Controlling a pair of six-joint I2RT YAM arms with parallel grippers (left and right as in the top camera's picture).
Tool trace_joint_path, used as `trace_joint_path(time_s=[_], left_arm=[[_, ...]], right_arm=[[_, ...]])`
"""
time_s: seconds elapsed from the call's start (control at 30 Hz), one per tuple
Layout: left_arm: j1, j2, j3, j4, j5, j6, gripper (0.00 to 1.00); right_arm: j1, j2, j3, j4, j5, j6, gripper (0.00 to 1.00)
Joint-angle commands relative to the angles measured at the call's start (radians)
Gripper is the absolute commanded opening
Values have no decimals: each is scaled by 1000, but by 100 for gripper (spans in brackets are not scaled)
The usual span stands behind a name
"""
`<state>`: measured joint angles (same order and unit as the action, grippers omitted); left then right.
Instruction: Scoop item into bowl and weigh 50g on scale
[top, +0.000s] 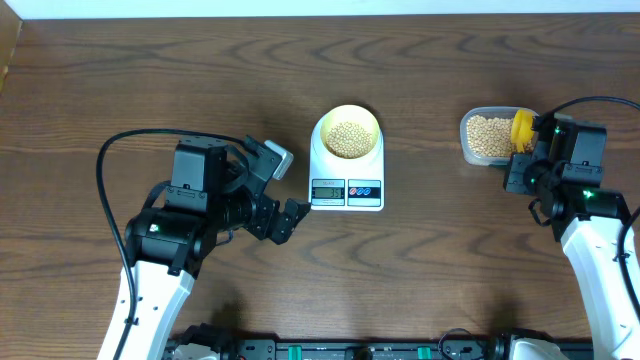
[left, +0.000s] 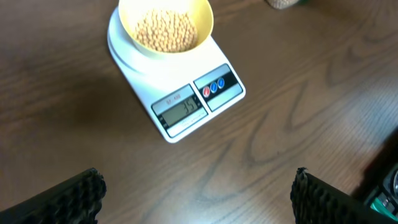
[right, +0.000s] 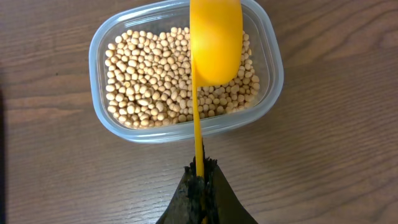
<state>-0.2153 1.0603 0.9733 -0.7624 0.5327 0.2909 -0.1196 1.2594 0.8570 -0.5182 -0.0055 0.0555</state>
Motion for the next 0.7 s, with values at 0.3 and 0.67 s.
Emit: trace_joint_path(time_s=[0.3,0.67], left_arm=[[2,5,-6,12,-125,-24,98],[2,53,-6,38,-122,-24,98]], right_arm=[[-3,5,3,3,-5,-12,1],[-3,5,3,3,-5,-12,1]])
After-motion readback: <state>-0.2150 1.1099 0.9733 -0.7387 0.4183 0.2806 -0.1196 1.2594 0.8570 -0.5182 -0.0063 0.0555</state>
